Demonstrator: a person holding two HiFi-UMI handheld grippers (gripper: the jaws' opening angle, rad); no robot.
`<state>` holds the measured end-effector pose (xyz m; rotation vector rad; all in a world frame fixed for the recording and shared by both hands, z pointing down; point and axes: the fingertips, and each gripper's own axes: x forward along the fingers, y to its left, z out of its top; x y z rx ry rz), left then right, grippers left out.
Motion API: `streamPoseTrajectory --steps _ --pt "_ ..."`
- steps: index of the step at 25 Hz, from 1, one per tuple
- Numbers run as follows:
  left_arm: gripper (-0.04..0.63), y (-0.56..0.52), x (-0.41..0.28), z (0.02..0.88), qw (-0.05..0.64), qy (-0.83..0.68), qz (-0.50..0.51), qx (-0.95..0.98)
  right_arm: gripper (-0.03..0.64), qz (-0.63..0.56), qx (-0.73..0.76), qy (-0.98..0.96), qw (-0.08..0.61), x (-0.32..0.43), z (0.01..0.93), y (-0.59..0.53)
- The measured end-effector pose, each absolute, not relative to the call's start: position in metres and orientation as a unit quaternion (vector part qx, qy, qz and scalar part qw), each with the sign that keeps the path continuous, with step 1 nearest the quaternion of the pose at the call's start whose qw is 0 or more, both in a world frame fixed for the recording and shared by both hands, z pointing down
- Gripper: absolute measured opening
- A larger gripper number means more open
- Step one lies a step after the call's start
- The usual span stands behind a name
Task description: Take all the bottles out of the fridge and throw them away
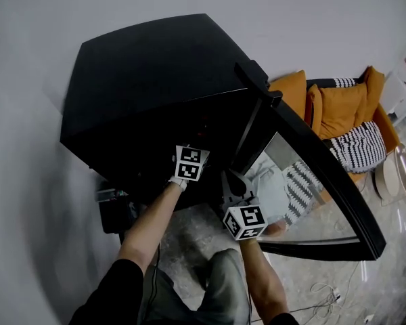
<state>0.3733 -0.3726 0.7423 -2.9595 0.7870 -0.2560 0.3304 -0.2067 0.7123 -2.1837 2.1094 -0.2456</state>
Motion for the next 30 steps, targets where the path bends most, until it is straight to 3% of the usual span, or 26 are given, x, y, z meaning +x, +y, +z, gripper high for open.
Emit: streamPoseTrajectory --steps 16,30 --pt "0.295 -0.315 0.317 0.731 0.011 0.256 -0.087 -0.963 0.008 -0.13 -0.722 0.679 0.032 0.32 0.689 -0.171" --pt "0.295 -0.197 0.228 0.573 -0.003 0.207 -0.062 -0.976 0.008 -0.143 -0.739 0.658 0.02 0.283 0.559 -0.13"
